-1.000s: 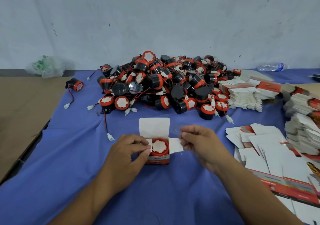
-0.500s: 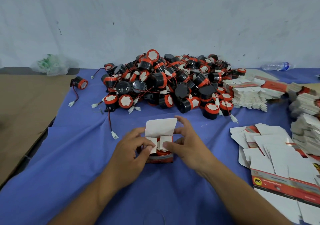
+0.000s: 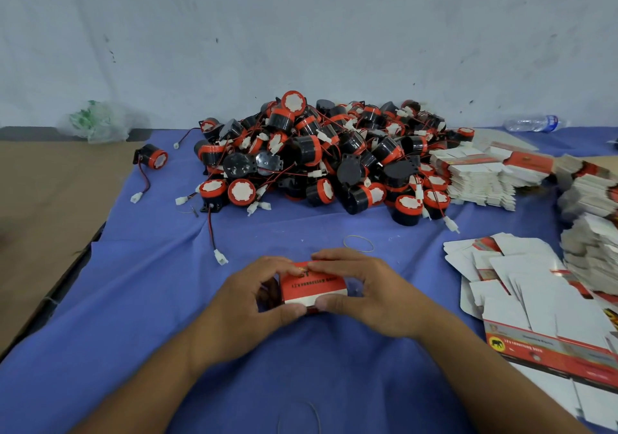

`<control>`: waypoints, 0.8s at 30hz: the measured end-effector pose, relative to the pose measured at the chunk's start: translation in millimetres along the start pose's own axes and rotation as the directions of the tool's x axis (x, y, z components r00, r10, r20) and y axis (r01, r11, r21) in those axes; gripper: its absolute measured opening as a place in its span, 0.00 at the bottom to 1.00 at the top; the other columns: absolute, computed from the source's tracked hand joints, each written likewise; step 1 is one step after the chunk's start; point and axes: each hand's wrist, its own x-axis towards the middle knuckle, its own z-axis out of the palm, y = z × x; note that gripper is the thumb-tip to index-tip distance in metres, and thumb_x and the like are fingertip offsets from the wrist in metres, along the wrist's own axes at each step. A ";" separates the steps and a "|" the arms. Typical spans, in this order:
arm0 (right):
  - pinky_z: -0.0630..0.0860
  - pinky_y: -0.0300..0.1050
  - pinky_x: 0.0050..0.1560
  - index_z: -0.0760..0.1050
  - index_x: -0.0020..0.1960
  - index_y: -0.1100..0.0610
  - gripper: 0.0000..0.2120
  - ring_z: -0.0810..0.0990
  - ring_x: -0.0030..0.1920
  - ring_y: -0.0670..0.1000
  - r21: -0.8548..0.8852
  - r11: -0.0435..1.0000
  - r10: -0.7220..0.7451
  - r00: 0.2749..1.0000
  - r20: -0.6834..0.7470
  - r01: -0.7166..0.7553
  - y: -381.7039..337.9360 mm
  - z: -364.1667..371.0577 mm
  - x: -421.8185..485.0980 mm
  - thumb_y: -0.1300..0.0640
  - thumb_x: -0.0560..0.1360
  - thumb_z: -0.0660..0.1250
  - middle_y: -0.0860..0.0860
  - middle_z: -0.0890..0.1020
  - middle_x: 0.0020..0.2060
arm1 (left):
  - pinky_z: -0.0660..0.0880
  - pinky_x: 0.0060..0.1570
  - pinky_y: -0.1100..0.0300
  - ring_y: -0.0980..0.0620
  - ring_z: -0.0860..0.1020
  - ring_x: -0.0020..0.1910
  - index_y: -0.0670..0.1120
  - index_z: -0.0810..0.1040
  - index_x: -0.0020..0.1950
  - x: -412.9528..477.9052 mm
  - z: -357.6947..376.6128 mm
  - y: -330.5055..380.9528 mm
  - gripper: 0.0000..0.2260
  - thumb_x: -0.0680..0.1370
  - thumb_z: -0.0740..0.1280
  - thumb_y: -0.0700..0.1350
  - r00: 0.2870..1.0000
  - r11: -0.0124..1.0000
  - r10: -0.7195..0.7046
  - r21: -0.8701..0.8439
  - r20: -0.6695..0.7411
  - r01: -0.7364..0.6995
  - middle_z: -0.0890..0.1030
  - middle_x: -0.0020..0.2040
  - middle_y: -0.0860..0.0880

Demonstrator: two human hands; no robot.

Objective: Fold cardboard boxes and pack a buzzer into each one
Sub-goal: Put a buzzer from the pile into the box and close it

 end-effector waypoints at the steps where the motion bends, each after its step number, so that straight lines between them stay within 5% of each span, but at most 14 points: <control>1: 0.70 0.37 0.67 0.78 0.67 0.50 0.22 0.73 0.67 0.39 0.000 1.000 -0.031 0.999 -0.015 0.031 -0.4 -0.1 0.6 0.49 0.75 0.74 0.42 0.77 0.64 | 0.78 0.52 0.56 0.55 0.79 0.53 0.56 0.77 0.60 0.2 -0.2 0.1 0.18 0.72 0.76 0.51 1.000 1.000 -0.001 0.029 -0.023 0.001 0.76 0.57 0.64; 5: 0.76 0.41 0.59 0.81 0.63 0.53 0.15 0.79 0.59 0.44 -0.011 0.993 -0.114 0.991 -0.071 0.114 -5.8 2.0 1.2 0.50 0.77 0.72 0.44 0.81 0.55 | 0.76 0.54 0.63 0.58 0.79 0.57 0.53 0.80 0.59 -0.4 -0.8 -0.8 0.15 0.74 0.73 0.54 0.998 0.999 0.041 0.028 -0.057 -0.039 0.80 0.56 0.62; 12: 0.73 0.47 0.63 0.77 0.69 0.52 0.16 0.76 0.62 0.49 -0.236 0.955 -0.183 0.983 0.006 0.179 -7.2 6.6 -0.6 0.51 0.82 0.64 0.50 0.77 0.63 | 0.70 0.64 0.64 0.62 0.72 0.65 0.50 0.83 0.60 0.3 -2.1 0.0 0.16 0.74 0.69 0.52 0.988 0.970 0.127 0.221 -0.088 -0.105 0.78 0.64 0.60; 17: 0.68 0.45 0.69 0.76 0.69 0.55 0.17 0.73 0.67 0.52 -0.396 0.889 -0.260 0.965 -0.026 0.228 -9.3 13.7 -5.2 0.53 0.83 0.62 0.53 0.74 0.70 | 0.70 0.67 0.65 0.59 0.74 0.66 0.44 0.81 0.62 0.9 -0.9 3.4 0.14 0.77 0.70 0.43 0.965 0.934 0.253 0.276 -0.067 -0.226 0.78 0.64 0.56; 24: 0.69 0.47 0.68 0.76 0.70 0.56 0.17 0.73 0.68 0.49 -0.332 0.919 -0.249 0.966 -0.075 0.211 -8.8 19.4 -3.6 0.56 0.82 0.64 0.51 0.76 0.69 | 0.68 0.66 0.68 0.62 0.69 0.69 0.43 0.81 0.60 1.8 1.2 2.9 0.17 0.73 0.72 0.32 0.939 0.925 0.330 0.232 -0.100 -0.301 0.73 0.65 0.63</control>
